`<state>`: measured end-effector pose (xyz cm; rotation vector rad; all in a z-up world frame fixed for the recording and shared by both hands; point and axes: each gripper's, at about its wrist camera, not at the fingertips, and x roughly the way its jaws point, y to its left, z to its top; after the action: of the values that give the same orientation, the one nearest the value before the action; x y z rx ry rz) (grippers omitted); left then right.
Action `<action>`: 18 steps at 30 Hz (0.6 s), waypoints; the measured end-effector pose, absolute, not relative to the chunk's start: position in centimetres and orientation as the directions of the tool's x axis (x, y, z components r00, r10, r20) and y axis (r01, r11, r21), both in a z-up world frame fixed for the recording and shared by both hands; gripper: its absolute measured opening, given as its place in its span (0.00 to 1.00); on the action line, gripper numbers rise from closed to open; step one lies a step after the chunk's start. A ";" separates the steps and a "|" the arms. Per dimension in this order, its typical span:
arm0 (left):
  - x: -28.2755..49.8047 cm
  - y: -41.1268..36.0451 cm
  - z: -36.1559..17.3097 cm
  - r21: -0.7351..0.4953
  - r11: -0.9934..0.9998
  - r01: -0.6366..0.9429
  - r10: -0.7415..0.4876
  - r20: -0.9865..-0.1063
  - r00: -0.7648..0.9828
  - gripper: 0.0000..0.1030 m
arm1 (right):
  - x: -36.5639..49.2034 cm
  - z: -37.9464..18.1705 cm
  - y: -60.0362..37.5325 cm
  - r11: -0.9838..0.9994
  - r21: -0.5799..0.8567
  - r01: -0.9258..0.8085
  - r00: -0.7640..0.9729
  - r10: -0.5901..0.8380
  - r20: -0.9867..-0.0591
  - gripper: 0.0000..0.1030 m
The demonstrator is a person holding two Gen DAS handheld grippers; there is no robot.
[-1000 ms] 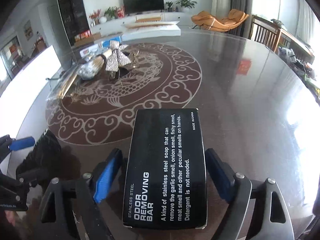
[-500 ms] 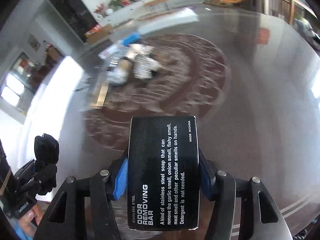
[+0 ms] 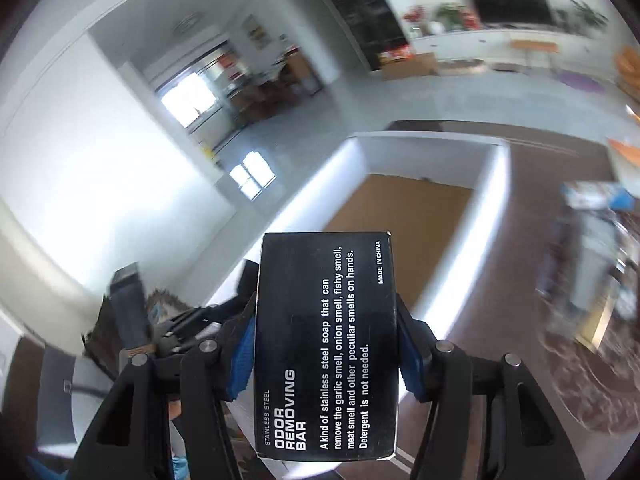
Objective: Organize objects
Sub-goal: 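Carry the box and knit item into the bin and open both tools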
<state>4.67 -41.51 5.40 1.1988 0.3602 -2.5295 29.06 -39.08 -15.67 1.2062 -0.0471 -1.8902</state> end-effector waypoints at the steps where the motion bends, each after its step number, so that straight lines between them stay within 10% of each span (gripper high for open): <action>1: 4.7 -42.0 4.8 -0.093 -0.907 0.411 -0.182 -0.793 -0.582 0.55 | 28.3 -16.7 -39.4 -0.631 0.430 0.646 -0.149 -0.656 -0.740 0.64; 9: 5.0 -37.3 6.4 -0.179 -0.933 0.311 -0.100 -0.703 -0.704 0.67 | 21.9 -18.5 -30.5 -0.783 0.223 0.580 -0.392 -0.508 -0.767 0.93; 18: 0.9 -17.6 6.6 -0.274 -0.946 -0.175 0.318 -0.664 -0.677 0.95 | 17.1 -27.1 -14.3 -0.942 -0.142 0.303 -0.520 -0.039 -0.853 0.93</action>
<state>0.94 -17.62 6.56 1.3036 0.3237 -3.1376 17.14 -14.28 -27.08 1.4190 0.4070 -2.5455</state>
